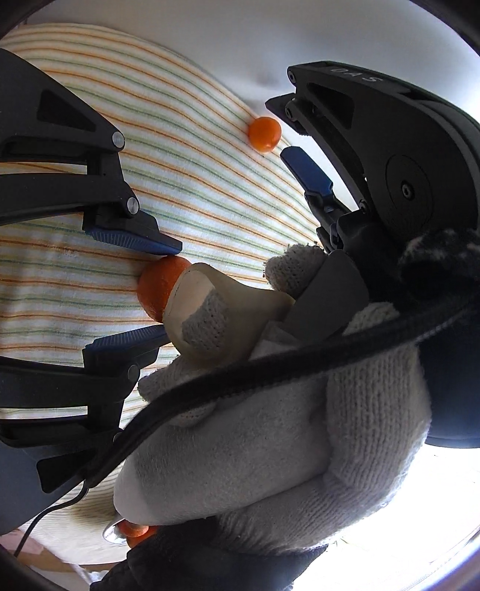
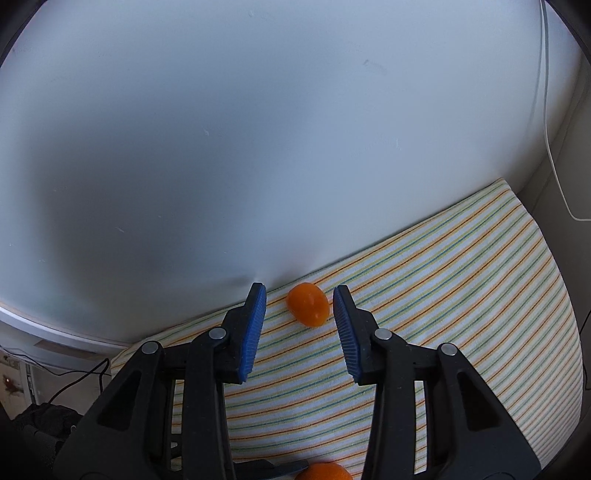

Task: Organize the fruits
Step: 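Close the right gripper on the small mandarin while the left closes on the stemmed mandarin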

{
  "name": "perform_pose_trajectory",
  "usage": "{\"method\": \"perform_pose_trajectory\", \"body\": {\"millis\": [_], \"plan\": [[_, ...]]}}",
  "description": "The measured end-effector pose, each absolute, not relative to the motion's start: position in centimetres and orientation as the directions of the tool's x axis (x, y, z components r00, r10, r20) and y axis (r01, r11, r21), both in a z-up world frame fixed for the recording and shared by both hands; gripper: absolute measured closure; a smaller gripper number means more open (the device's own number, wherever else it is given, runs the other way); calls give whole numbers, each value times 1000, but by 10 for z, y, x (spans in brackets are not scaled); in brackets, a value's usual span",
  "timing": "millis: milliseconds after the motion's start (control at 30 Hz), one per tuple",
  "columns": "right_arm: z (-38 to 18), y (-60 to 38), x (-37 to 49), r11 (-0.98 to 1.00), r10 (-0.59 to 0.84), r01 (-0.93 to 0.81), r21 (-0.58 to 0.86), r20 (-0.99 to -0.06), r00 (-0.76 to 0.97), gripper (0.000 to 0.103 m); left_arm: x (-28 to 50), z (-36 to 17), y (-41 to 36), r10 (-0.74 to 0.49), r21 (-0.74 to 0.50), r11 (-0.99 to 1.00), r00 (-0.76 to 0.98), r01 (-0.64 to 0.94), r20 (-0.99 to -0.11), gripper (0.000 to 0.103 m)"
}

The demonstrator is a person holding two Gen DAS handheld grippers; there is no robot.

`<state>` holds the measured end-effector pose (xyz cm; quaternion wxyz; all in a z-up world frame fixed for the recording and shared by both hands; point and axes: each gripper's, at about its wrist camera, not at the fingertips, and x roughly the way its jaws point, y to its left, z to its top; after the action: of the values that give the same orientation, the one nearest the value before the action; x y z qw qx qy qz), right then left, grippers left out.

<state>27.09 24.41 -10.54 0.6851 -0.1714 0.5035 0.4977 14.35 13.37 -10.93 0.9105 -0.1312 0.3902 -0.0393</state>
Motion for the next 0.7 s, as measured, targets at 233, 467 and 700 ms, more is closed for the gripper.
{"method": "perform_pose_trajectory", "body": {"millis": [233,467,700], "plan": [[-118,247,272,439,498,-861,256,-867,-4,64,154,-113,124,-165,-260,965,681,-39,-713,66],[-130,253,267,443,457,-873,204,-889,24,75,160,-110,125,-161,-253,967,678,-37,-717,67],[-117,249,268,457,472,-862,220,-881,25,77,139,-107,139,-174,-277,960,690,-41,-703,67]]}}
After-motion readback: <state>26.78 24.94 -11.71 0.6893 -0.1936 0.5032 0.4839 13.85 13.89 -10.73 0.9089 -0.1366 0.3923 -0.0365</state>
